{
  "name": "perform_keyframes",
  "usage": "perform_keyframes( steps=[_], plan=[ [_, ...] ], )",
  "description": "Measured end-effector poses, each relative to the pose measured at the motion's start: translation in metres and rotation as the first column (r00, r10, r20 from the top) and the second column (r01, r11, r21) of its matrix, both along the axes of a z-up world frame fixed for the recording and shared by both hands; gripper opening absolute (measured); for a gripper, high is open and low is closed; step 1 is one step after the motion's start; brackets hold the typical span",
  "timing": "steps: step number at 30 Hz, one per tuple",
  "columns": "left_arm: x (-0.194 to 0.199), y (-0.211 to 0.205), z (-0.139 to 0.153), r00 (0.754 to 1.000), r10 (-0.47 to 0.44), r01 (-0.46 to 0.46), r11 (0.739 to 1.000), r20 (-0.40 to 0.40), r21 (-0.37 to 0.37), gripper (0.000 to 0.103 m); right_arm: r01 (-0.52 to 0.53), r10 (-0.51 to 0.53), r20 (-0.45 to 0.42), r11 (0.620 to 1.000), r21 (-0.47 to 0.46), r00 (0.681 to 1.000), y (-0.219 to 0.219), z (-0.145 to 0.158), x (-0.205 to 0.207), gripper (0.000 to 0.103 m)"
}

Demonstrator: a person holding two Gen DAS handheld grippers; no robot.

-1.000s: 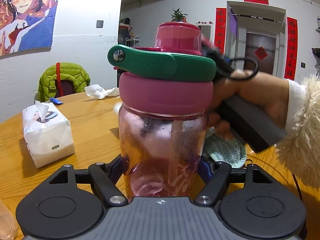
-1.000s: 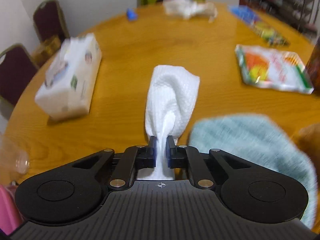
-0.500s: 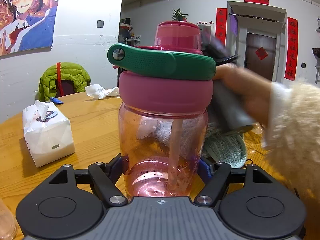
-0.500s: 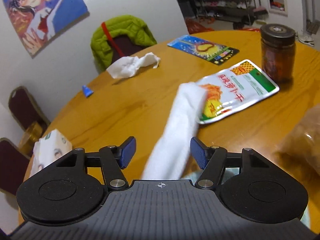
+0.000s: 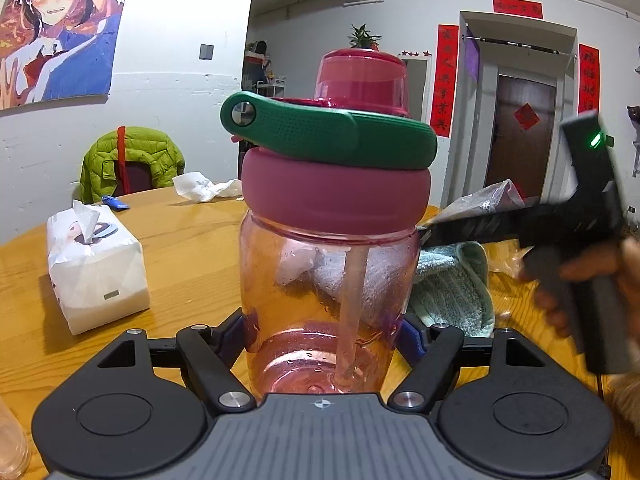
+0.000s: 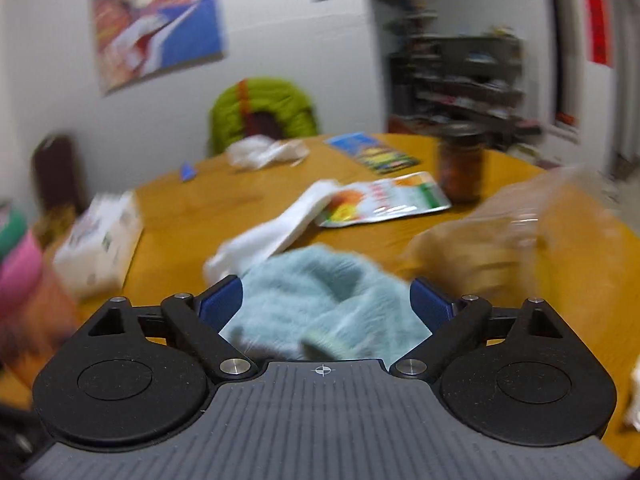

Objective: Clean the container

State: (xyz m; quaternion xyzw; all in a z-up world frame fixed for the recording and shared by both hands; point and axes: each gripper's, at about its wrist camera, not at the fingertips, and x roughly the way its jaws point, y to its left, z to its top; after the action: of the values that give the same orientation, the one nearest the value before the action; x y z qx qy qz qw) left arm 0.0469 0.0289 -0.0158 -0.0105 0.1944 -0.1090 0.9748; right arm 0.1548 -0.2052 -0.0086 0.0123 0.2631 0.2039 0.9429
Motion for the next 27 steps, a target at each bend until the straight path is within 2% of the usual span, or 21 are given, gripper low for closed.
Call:
perform_keyframes(
  steps=[3,5,7,8,10,14,16,19,22,24,27],
  plan=[
    [-0.003,-0.001,0.001,1.000,0.001,-0.001,1.000,0.010,0.004,0.073,-0.042,0.043,0.001,0.988,-0.149,0.999,0.027,-0.020,0.012,0.096],
    [-0.004,-0.001,0.002,1.000,0.000,0.000,1.000,0.017,0.002,0.073,-0.062,0.061,-0.012,0.972,-0.226,0.998,0.038,-0.033,0.018,0.077],
    [-0.006,0.000,0.004,1.000,-0.002,0.002,1.000,0.028,-0.001,0.073,-0.074,0.066,-0.062,0.990,-0.124,0.996,0.030,-0.027,0.021,0.027],
    [-0.006,0.001,0.004,1.000,-0.003,0.003,1.000,0.029,-0.005,0.074,-0.064,0.057,-0.081,0.994,-0.085,0.995,0.026,-0.021,0.020,0.026],
    [-0.006,0.002,0.005,1.000,-0.003,0.004,1.000,0.030,-0.011,0.074,0.009,-0.009,-0.005,0.995,-0.100,1.000,0.016,-0.006,0.003,0.025],
    [-0.008,0.002,0.007,0.999,-0.001,0.002,1.000,0.044,-0.023,0.074,0.065,-0.080,0.111,0.989,0.132,0.991,-0.028,0.028,-0.041,0.025],
    [-0.009,0.003,0.008,0.999,0.001,0.001,0.999,0.050,-0.035,0.074,0.058,-0.100,0.161,0.967,0.248,0.982,-0.048,0.036,-0.059,0.025],
    [-0.008,0.001,0.007,0.998,0.001,0.000,1.000,0.059,-0.021,0.072,0.027,-0.128,0.220,0.911,0.411,0.967,-0.075,0.048,-0.085,0.026],
    [-0.008,-0.001,0.006,0.998,-0.001,0.001,1.000,0.061,-0.001,0.072,-0.097,0.041,0.119,0.848,0.521,0.992,-0.078,0.032,-0.070,0.026],
    [-0.007,-0.001,0.006,0.998,-0.004,0.004,1.000,0.057,0.001,0.072,-0.169,0.146,0.086,0.796,0.581,0.985,-0.076,0.024,-0.060,0.026],
    [-0.006,0.000,0.006,0.998,-0.008,0.008,1.000,0.056,-0.001,0.073,-0.244,0.278,0.053,0.716,0.654,0.959,-0.069,0.013,-0.051,0.026]
  ],
)
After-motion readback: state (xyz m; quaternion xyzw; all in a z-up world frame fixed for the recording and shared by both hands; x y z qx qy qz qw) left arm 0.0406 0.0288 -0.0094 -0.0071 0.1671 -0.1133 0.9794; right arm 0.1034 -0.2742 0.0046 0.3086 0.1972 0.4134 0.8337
